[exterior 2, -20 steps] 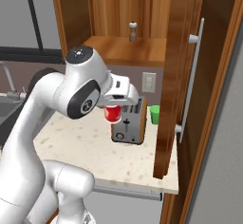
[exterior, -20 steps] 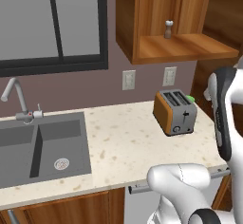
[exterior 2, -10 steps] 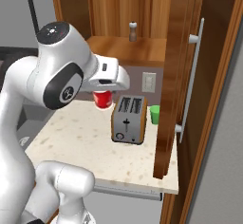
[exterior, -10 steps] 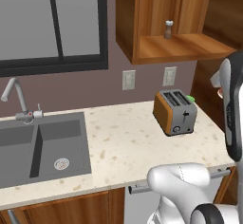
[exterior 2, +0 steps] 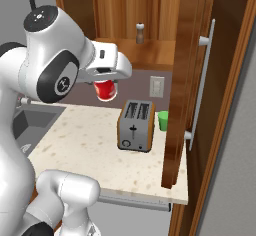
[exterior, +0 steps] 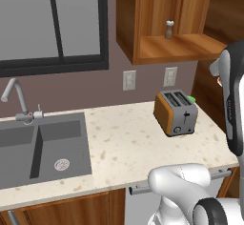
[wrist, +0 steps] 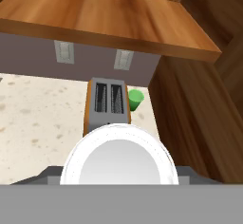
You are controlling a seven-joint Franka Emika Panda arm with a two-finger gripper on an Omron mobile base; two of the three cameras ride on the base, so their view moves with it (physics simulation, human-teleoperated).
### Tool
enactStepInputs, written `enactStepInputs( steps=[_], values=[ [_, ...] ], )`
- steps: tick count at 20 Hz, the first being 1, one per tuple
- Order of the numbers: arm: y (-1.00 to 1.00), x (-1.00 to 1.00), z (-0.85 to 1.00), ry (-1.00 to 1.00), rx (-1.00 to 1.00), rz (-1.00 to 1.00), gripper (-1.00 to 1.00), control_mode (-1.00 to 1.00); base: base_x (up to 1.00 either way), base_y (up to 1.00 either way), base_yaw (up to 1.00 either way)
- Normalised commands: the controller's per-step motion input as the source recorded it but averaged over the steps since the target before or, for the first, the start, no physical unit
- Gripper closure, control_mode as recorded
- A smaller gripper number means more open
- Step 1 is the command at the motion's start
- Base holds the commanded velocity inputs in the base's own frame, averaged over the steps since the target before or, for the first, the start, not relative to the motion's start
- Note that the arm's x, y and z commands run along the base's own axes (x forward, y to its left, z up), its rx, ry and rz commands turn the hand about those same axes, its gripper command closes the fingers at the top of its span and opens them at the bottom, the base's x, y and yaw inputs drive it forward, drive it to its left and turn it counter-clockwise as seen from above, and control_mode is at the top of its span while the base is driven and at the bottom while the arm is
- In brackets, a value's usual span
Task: Pick the yogurt and canned food from the counter and place them in the cabinets closest to them.
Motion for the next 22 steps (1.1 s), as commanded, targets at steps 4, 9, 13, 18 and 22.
enactStepInputs(
  steps=[4,9,13,18,22],
  values=[
    [0.04,0.11,0.18,-0.08,-0.03,0.00,1.00,-1.00,0.00,0.00,0.00],
    [0.04,0.19,0.12,-0.08,-0.03,0.00,1.00,-1.00,0.00,0.00,0.00],
    [0.02,0.17,0.00,-0.09,-0.01,0.00,1.00,-1.00,0.00,0.00,0.00],
    [0.00,0.00,0.00,-0.02,0.00,0.00,1.00,-1.00,0.00,0.00,0.00],
    [0.00,0.14,0.02,0.00,0.00,-0.01,1.00,-1.00,0.00,0.00,0.00]
  ],
)
